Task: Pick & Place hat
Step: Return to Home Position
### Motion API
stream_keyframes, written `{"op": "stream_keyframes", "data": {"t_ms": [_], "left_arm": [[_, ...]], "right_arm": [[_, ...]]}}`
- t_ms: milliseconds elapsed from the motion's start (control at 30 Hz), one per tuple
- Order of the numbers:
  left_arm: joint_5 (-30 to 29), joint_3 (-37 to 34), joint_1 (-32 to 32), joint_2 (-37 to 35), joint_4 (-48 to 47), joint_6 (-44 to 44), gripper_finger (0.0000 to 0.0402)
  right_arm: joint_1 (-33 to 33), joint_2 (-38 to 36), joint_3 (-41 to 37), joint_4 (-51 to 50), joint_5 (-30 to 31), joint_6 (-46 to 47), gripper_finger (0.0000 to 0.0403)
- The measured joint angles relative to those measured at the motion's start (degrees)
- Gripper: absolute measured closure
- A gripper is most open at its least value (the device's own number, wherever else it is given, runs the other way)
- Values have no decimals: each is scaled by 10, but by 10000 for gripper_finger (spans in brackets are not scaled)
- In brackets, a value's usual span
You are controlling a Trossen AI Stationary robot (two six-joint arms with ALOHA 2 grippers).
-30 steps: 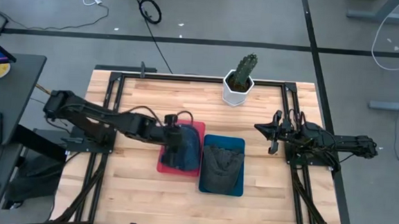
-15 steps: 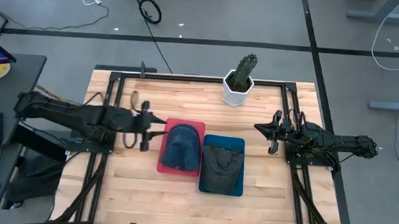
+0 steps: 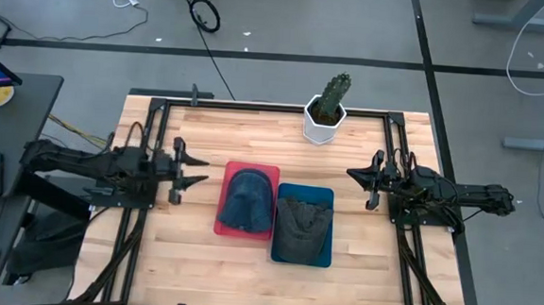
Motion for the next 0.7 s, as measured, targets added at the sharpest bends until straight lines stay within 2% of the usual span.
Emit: {"op": "stream_keyframes", "data": {"t_ms": [67, 133, 267, 433, 700], "left_arm": [[47, -21, 0, -39, 18, -1, 229], [69, -33, 0, -76, 24, -3, 229], [73, -46, 0, -138, 5, -15, 229], [79, -46, 0, -205, -69, -19, 229], [85, -53, 0, -212, -54, -22, 229]], "right_arm": [[0, 0, 0, 0, 0, 0, 389], [0, 0, 0, 0, 0, 0, 389], [0, 0, 0, 0, 0, 0, 389], [0, 0, 0, 0, 0, 0, 389], [0, 0, 0, 0, 0, 0, 389]]}}
